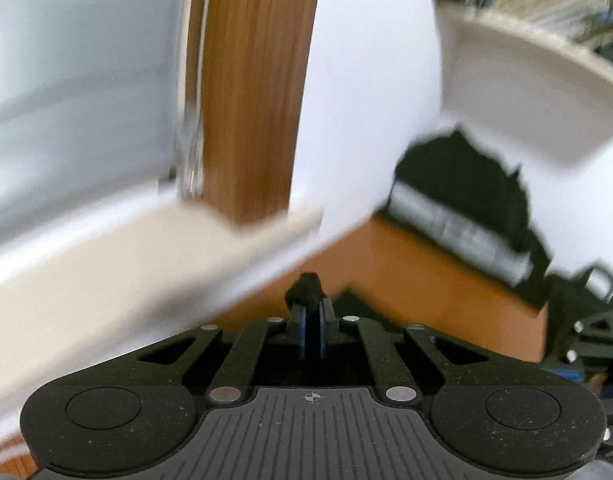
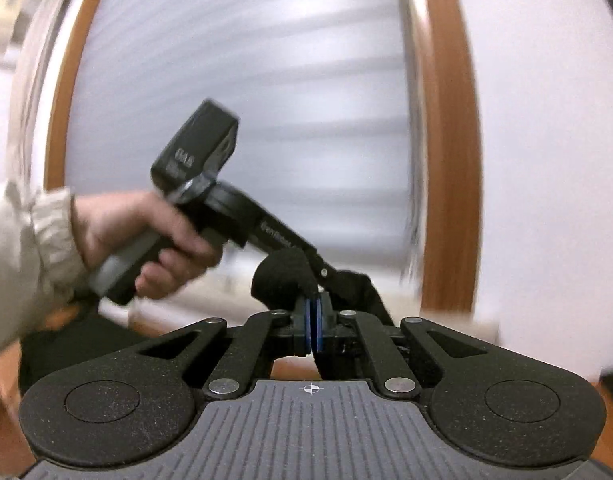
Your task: Fold clothes
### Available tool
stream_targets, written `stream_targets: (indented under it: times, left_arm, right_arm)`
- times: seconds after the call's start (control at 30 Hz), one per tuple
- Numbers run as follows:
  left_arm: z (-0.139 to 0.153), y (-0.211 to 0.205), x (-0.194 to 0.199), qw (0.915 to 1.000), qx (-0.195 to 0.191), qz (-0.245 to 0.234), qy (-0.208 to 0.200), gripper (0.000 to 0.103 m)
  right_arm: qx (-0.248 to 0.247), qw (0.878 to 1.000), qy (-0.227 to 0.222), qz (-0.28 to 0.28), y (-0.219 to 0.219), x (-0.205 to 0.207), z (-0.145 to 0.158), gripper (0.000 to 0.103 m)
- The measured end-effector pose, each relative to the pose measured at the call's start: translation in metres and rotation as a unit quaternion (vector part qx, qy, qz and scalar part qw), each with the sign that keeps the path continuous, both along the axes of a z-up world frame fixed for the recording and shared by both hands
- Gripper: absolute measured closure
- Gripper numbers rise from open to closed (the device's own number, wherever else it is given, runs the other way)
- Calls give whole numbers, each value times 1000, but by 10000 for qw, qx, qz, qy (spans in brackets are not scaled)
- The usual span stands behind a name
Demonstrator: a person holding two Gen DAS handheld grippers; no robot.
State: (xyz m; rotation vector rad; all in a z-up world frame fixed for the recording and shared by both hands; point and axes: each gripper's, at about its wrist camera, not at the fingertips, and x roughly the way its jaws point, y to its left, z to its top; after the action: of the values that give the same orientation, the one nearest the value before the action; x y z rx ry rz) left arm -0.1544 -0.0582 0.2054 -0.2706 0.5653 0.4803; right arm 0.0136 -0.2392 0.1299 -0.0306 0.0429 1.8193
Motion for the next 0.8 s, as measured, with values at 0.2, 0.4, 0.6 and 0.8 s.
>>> stream_targets:
  times: [0.2, 0.4, 0.6, 0.8]
  left_arm:
    - [101, -18, -9, 9972, 537, 274, -434, 97]
    - [166, -40, -65, 9907, 945, 653, -725, 97]
    - [179, -45, -141, 9857, 1021, 1079, -798, 97]
    - [139, -28, -223, 9839, 718, 1488, -687, 97]
  right_arm:
    - [578, 9966, 496, 315, 6, 1, 86, 99]
    - [943, 9912, 442, 823, 12, -45, 143, 99]
    - [931, 9844, 364, 1450, 20, -106, 156, 99]
    - [486, 9787, 203, 1983, 34, -166, 133, 99]
